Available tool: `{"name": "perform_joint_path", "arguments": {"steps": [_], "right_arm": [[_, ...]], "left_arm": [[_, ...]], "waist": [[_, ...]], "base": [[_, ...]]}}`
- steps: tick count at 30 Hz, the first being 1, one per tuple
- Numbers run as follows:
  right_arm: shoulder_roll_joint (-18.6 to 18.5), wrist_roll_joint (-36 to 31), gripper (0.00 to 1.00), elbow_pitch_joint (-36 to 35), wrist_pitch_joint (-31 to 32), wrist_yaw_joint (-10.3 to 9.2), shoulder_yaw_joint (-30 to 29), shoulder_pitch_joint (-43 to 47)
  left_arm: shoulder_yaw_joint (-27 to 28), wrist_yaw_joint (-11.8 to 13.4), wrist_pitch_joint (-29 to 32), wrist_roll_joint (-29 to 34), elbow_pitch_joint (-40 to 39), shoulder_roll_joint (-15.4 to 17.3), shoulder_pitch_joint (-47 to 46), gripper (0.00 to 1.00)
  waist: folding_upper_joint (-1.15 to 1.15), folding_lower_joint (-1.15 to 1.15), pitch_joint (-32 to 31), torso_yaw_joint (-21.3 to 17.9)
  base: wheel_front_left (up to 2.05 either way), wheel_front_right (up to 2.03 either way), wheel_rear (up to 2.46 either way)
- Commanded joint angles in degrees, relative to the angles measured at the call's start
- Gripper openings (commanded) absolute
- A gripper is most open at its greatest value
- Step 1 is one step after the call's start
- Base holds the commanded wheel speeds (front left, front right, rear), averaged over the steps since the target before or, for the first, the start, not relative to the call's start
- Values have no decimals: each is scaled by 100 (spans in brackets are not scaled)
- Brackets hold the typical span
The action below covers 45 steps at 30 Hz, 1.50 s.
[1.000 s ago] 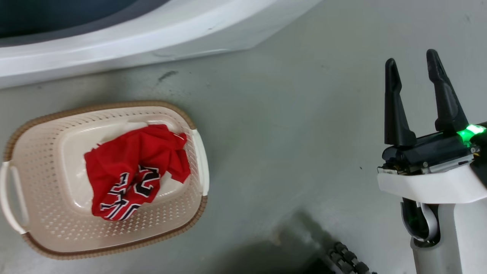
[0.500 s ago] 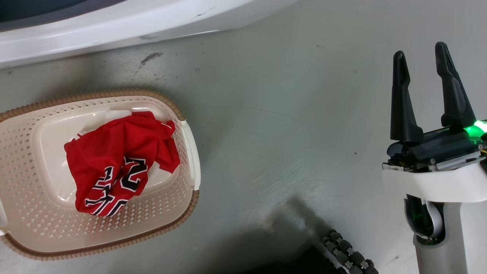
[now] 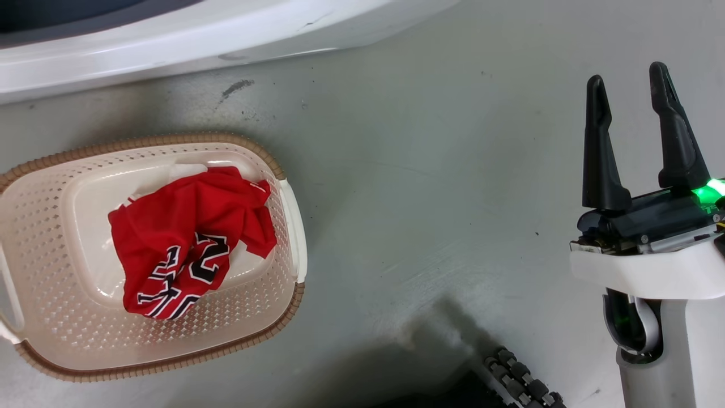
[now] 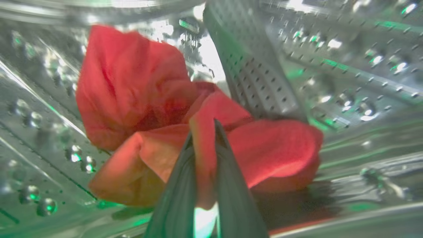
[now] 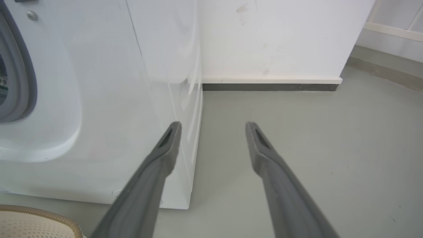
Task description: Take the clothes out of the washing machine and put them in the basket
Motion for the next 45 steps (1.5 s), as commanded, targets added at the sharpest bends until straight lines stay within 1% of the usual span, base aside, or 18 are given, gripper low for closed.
{"name": "perform_joint_path", "arguments": {"steps": [1, 6, 12, 21, 30, 34, 39, 45], "right_arm": [[12, -48, 100, 9, -12, -4, -6, -105], [12, -88, 100, 52, -12, -4, 15, -90], [11, -153, 100, 138, -12, -4, -12, 37], [10, -361, 100, 287, -11, -4, -7, 337], [9, -497, 100, 403, -11, -4, -11, 625], [9, -560, 100, 451, -11, -5, -1, 809], [9, -655, 100, 512, -11, -4, 16, 1071], [9, -690, 100, 555, -11, -4, 12, 1313]], "left_arm": [[-7, 15, -94, 7, -38, -4, 94, 0], [-22, -4, -514, -68, -53, -84, 203, 0], [17, -43, -1225, -268, -26, -202, 625, 0], [-14, -73, -2422, -665, -148, -514, 1692, 0], [-98, -82, -3389, -958, -387, -756, 2783, 0], [-74, -66, -3593, -1021, -717, -838, 3308, 0], [-63, 78, -3659, -970, -1385, -841, 4038, 0], [-12, 287, -3671, -910, -2488, -680, 4810, 0]], "waist": [[0, 0, -39, 16], [0, 0, -228, 66], [0, 0, -655, 197], [0, 0, -1483, 509], [0, 0, -2257, 769], [0, 0, -2611, 893], [0, 0, -3035, 1019], [0, 0, -3444, 1143]], "base": [[0, 0, 0], [0, 0, 0], [0, 0, 0], [0, 0, 0], [0, 0, 0], [0, 0, 0], [0, 0, 0], [0, 0, 0]]}}
